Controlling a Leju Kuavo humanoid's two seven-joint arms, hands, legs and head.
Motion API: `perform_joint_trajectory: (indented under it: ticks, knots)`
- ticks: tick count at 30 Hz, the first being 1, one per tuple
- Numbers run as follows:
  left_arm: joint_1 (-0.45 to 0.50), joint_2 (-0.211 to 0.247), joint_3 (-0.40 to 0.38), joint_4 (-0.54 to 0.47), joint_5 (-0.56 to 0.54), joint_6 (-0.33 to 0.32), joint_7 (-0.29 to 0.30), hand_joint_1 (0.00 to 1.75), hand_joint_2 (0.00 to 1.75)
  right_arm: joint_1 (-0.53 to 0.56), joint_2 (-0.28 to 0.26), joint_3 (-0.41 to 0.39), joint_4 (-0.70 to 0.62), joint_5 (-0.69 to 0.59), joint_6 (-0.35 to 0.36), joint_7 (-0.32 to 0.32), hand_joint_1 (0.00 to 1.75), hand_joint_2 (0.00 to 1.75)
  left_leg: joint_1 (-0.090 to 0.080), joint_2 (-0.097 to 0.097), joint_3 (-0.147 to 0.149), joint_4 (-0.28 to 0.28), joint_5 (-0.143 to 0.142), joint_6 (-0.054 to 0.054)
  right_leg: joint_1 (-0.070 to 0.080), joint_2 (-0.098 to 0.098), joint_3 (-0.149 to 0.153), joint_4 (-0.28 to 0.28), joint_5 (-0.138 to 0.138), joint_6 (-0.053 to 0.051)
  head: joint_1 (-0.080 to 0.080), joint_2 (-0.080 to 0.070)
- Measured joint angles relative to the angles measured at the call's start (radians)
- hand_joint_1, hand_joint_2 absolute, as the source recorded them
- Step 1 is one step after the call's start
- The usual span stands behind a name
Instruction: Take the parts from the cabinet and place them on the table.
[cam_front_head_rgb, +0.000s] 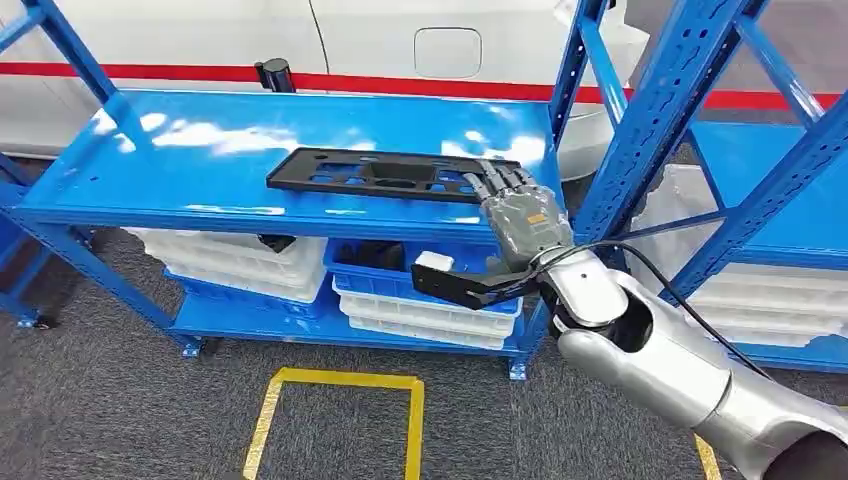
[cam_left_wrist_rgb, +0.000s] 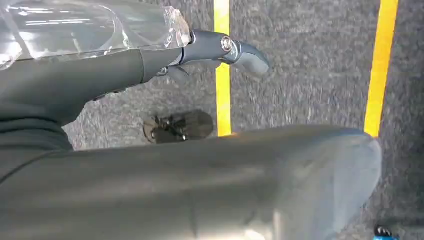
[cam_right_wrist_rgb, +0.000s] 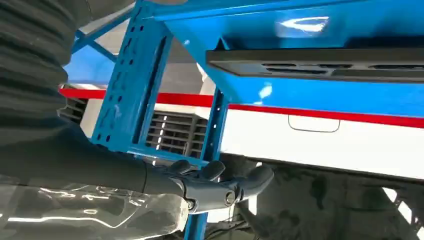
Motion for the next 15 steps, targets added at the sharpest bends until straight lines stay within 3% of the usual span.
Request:
perform_joint_trajectory:
  ticks: [1, 2, 4, 5, 6, 7, 9, 10, 11, 14, 15]
  knots:
    - [-0.001, -0.001, -0.001, 0.0, -0.001, 0.0, 0.0, 0.0, 0.0, -0.003, 0.004, 0.0, -0.001, 0.0, -0.005, 0.0, 0.0, 1.75, 0.0, 0.004, -0.012, 0.04, -0.02, -0.002, 0.001, -0.001, 0.006, -0.002, -0.003, -0.004, -0.003, 0.0]
    - [-0.001, -0.001, -0.001, 0.0, -0.002, -0.002, 0.0, 0.0, 0.0, -0.007, 0.01, 0.003, 0.0, -0.003, -0.008, -0.002, 0.0, 1.75, 0.002, 0.004, -0.05, 0.117, -0.053, -0.004, 0.001, -0.002, 0.009, -0.002, -0.006, -0.01, -0.007, 0.0]
    - [0.001, 0.0, -0.002, 0.0, -0.002, -0.001, 0.001, 0.0, 0.0, -0.006, 0.021, 0.011, 0.0, -0.009, -0.011, -0.007, 0.0, 1.75, 0.001, 0.004, -0.155, 0.305, -0.113, -0.01, 0.004, 0.002, 0.016, -0.001, -0.015, -0.018, -0.007, 0.0]
    - [0.002, 0.0, -0.002, 0.0, -0.002, -0.001, 0.003, 0.0, 0.0, -0.005, 0.027, 0.018, 0.0, -0.011, -0.012, -0.011, 0.0, 1.75, 0.002, 0.005, -0.185, 0.344, -0.114, -0.012, 0.003, 0.002, 0.02, -0.001, -0.018, -0.019, -0.008, 0.0]
    - [0.003, 0.0, -0.003, 0.0, -0.002, -0.001, 0.003, 0.0, 0.0, -0.005, 0.028, 0.023, 0.0, -0.012, -0.012, -0.013, 0.0, 1.75, 0.002, 0.005, -0.19, 0.334, -0.095, -0.018, 0.003, 0.002, 0.025, -0.001, -0.022, -0.018, -0.008, 0.0]
    - [0.003, 0.001, -0.003, 0.0, -0.002, -0.001, 0.003, 0.0, 0.0, -0.006, 0.032, 0.025, 0.0, -0.014, -0.013, -0.015, 0.0, 1.75, 0.005, 0.006, -0.171, 0.274, -0.051, -0.022, 0.0, 0.003, 0.033, -0.001, -0.028, -0.014, -0.008, 0.0]
    - [0.002, 0.001, -0.003, 0.0, -0.003, -0.001, 0.003, 0.0, 0.0, -0.009, 0.039, 0.031, 0.0, -0.014, -0.014, -0.018, 0.0, 1.75, 0.015, 0.012, -0.094, 0.087, 0.049, -0.033, -0.004, 0.004, 0.05, 0.002, -0.041, -0.003, -0.008, 0.0]
    - [0.002, 0.0, -0.003, 0.0, -0.003, -0.002, 0.003, 0.0, 0.0, -0.012, 0.043, 0.032, 0.0, -0.014, -0.014, -0.019, 0.0, 1.75, 0.02, 0.014, -0.071, 0.024, 0.065, -0.035, 0.004, 0.005, 0.052, 0.004, -0.048, 0.006, -0.01, 0.0]
    - [-0.001, 0.0, -0.004, 0.0, -0.002, -0.002, 0.003, 0.0, 0.0, -0.014, 0.044, 0.032, 0.0, -0.014, -0.014, -0.019, 0.0, 1.75, 0.014, 0.009, -0.064, 0.019, 0.06, -0.018, 0.006, 0.007, 0.051, 0.01, -0.056, 0.012, -0.011, 0.0]
    - [0.002, 0.0, -0.005, 0.0, -0.003, -0.002, 0.003, 0.0, 0.0, -0.023, 0.049, 0.036, 0.0, -0.016, -0.014, -0.019, 0.0, 1.75, 0.009, 0.007, -0.064, 0.019, 0.054, 0.006, 0.002, 0.007, 0.058, 0.0, -0.061, 0.024, -0.006, 0.0]
    - [0.001, 0.0, -0.005, 0.0, -0.003, -0.002, 0.003, 0.0, 0.0, -0.024, 0.05, 0.037, 0.0, -0.017, -0.014, -0.019, 0.0, 1.75, 0.014, 0.006, -0.057, 0.015, 0.055, 0.015, -0.003, 0.005, 0.058, 0.005, -0.068, 0.031, -0.006, 0.0]
